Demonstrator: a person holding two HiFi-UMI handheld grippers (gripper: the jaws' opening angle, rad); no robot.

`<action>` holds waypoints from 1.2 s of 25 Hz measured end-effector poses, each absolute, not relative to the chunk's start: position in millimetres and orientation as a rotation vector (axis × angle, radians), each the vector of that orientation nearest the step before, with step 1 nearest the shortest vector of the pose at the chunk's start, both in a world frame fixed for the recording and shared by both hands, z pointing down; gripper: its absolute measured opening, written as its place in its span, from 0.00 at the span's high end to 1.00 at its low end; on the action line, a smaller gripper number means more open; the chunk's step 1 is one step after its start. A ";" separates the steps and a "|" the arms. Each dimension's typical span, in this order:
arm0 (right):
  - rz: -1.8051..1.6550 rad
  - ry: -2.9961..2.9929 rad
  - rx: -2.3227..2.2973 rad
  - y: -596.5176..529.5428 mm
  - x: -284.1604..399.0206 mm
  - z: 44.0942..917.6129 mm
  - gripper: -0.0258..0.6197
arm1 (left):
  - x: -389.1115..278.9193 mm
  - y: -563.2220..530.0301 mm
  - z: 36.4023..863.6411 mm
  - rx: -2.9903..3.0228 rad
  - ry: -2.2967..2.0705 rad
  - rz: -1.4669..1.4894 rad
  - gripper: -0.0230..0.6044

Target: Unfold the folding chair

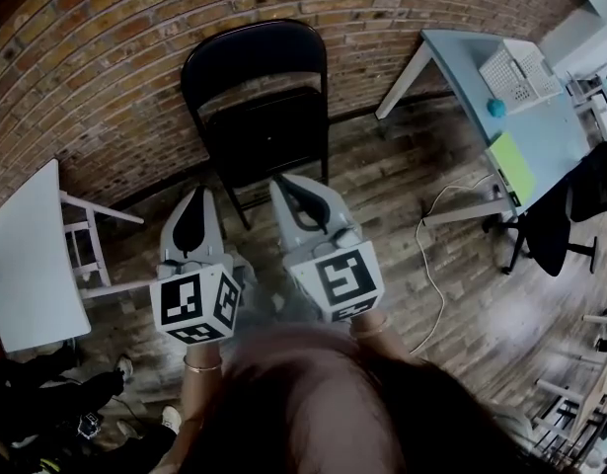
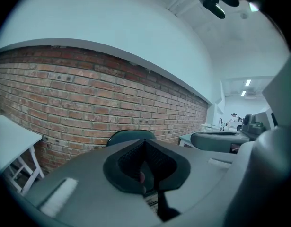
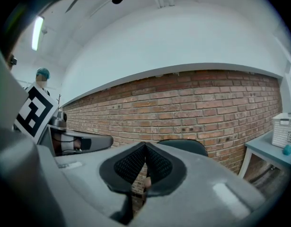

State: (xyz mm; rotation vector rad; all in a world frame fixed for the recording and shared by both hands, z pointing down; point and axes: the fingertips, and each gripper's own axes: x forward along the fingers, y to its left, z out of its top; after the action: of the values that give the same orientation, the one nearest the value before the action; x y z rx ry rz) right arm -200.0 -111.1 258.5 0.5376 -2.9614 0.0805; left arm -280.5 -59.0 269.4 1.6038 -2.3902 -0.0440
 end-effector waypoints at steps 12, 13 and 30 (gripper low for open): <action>0.106 -2.910 0.683 -134.5 -285.3 265.5 0.96 | -379.7 -91.5 269.8 1.704 -2.313 -0.012 0.96; 0.107 -2.905 0.695 -136.2 -292.2 266.2 0.96 | -387.0 -94.2 270.5 1.713 -2.304 -0.009 0.96; 0.081 -2.750 1.009 -172.5 -359.6 285.3 0.96 | -444.9 -150.5 287.2 2.000 -2.067 0.068 0.96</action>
State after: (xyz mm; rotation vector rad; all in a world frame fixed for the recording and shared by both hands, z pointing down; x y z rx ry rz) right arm -359.6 -172.5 285.3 1.0093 -2.7499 0.0810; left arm -444.9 -150.5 287.2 1.9999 -2.0671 0.0682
